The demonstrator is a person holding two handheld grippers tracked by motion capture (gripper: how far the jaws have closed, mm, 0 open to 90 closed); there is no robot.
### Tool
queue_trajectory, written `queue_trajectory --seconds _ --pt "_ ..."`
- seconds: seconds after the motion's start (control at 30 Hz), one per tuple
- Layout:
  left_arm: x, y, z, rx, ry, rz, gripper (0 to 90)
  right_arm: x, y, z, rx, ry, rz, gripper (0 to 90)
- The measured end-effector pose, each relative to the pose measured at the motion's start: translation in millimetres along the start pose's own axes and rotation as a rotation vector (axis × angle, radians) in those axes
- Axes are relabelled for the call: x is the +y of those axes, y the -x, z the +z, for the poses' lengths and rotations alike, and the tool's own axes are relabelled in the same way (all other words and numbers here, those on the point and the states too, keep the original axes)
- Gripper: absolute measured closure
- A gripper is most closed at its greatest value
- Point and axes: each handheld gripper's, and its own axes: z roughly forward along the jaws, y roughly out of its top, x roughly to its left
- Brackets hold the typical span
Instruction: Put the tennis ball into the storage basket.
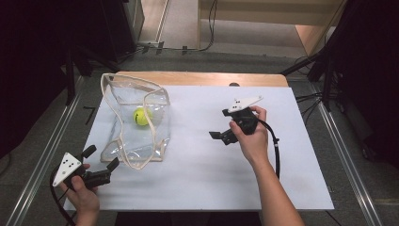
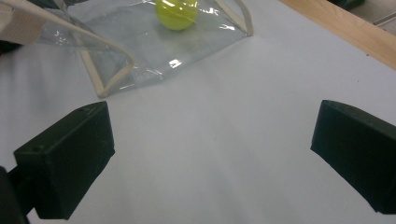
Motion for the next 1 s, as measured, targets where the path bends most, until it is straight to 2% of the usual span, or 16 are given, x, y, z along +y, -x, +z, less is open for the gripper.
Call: queue_trajectory --seconds 0.63,1.0 --pt "-0.1 0.0 -0.1 0.000 0.001 0.000 0.0 -60.8 6.5 -23.8 -0.041 0.050 0.080 0.0" --pt "-0.1 0.3 0.2 0.002 -0.002 0.003 0.0 -93.2 12.8 -46.0 -0.082 0.076 0.145 0.0"
